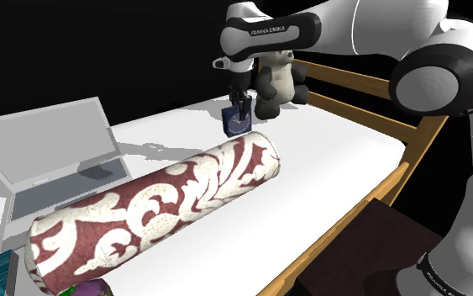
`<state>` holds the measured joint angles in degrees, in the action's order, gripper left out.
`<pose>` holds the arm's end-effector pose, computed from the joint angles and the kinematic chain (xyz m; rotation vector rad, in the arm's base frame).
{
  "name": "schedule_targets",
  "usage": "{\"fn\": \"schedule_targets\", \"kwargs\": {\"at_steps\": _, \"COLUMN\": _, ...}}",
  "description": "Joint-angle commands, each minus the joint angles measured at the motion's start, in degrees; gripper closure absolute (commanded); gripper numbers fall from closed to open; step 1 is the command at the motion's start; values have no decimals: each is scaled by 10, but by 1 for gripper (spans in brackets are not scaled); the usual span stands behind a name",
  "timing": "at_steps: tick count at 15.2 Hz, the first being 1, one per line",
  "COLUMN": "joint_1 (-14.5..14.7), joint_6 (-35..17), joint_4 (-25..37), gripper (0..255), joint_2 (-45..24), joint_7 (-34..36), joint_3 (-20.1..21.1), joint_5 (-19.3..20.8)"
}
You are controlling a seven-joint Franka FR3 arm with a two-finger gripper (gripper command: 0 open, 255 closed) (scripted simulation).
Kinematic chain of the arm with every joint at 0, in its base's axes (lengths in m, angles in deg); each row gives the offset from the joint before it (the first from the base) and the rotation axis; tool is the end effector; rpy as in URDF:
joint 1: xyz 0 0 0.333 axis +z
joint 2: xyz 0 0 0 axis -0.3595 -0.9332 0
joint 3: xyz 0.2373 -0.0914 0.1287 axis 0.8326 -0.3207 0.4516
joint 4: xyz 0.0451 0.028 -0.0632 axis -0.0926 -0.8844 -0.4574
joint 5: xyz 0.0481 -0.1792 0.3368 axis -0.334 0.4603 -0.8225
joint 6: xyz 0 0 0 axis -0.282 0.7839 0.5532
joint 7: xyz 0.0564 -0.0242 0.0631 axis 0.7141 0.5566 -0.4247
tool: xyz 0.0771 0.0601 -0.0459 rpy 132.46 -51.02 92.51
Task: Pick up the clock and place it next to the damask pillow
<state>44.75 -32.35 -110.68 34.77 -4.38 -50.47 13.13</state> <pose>0.6681 0.1085 0.4519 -2.4498 -1.9606 -0.0187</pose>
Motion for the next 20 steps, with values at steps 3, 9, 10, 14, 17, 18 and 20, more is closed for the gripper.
{"fn": "schedule_targets", "kwargs": {"at_steps": 3, "joint_1": 3, "joint_6": -32, "joint_4": -31, "gripper": 255, "joint_2": -1, "joint_7": -2, "joint_3": 1, "joint_5": -1}}
{"fn": "schedule_targets", "kwargs": {"at_steps": 9, "joint_1": 6, "joint_6": -75, "joint_4": -69, "gripper": 255, "joint_2": -7, "joint_7": -5, "joint_3": 3, "joint_5": -4}}
{"fn": "schedule_targets", "kwargs": {"at_steps": 10, "joint_1": 6, "joint_6": -82, "joint_4": -75, "gripper": 255, "joint_2": -8, "joint_7": -5, "joint_3": 3, "joint_5": -5}}
{"fn": "schedule_targets", "kwargs": {"at_steps": 14, "joint_1": 6, "joint_6": -109, "joint_4": -95, "gripper": 255, "joint_2": -15, "joint_7": -8, "joint_3": 5, "joint_5": -8}}
{"fn": "schedule_targets", "kwargs": {"at_steps": 17, "joint_1": 7, "joint_6": -129, "joint_4": -109, "gripper": 255, "joint_2": -21, "joint_7": -10, "joint_3": 6, "joint_5": -11}}
{"fn": "schedule_targets", "kwargs": {"at_steps": 18, "joint_1": 7, "joint_6": -135, "joint_4": -113, "gripper": 255, "joint_2": -24, "joint_7": -11, "joint_3": 7, "joint_5": -12}}
{"fn": "schedule_targets", "kwargs": {"at_steps": 20, "joint_1": 6, "joint_6": -148, "joint_4": -121, "gripper": 255, "joint_2": -29, "joint_7": -12, "joint_3": 8, "joint_5": -14}}
